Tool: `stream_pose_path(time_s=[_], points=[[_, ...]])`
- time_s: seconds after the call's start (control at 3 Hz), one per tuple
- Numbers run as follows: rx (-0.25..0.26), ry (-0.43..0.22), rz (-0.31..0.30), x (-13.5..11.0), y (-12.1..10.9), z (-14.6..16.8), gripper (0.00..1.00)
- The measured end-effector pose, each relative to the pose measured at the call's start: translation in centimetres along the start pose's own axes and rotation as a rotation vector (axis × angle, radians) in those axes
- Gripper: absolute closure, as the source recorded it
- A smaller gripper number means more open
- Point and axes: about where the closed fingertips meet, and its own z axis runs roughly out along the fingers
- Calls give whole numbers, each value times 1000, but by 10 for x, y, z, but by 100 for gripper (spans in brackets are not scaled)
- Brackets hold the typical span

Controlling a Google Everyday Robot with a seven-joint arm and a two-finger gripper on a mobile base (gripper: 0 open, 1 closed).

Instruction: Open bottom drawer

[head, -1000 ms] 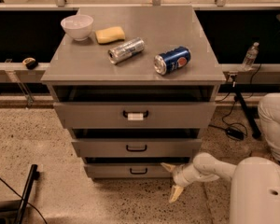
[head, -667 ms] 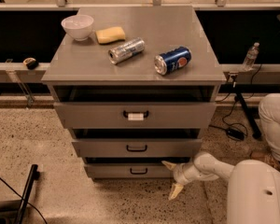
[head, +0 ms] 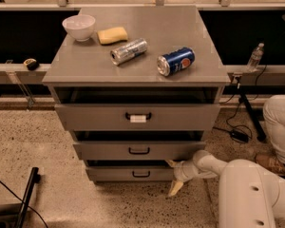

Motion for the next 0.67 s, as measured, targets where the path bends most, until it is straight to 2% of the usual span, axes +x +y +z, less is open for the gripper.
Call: stream_pose_path(time_s=[0.67], points=[[-19, 45, 23, 4, -7, 19, 36]])
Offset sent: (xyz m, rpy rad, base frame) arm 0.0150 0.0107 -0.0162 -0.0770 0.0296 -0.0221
